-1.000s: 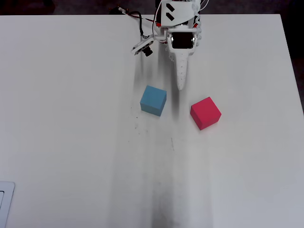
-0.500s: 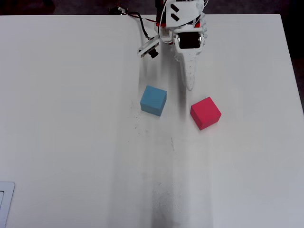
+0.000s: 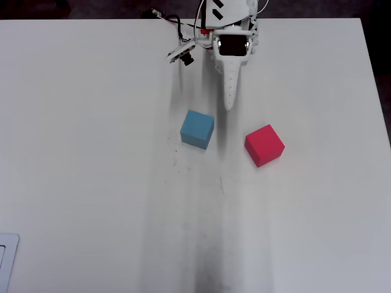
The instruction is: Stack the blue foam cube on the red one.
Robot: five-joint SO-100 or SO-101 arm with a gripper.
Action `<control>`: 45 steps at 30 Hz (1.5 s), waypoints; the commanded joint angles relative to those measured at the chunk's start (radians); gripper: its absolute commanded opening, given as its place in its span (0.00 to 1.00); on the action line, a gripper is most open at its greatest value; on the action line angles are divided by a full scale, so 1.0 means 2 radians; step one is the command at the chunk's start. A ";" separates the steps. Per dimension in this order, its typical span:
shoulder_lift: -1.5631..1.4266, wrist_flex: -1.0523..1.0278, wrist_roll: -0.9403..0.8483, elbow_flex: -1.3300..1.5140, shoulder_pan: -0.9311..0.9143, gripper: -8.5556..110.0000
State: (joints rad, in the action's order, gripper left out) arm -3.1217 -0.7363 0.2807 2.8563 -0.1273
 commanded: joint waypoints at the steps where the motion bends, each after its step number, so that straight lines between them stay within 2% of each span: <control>1: 0.045 -0.021 0.003 -0.079 0.002 0.32; 10: 0.281 -0.117 0.075 -0.298 -0.021 0.34; 18: 0.388 -0.196 0.092 -0.395 -0.078 0.36; 23: 0.428 -0.213 0.093 -0.384 -0.122 0.37; 28: 0.463 -0.173 0.092 -0.352 -0.153 0.37; 45: 0.571 -0.095 0.093 -0.312 -0.141 0.39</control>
State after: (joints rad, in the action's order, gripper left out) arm -1.9911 -0.9449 0.4602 2.2365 -0.4203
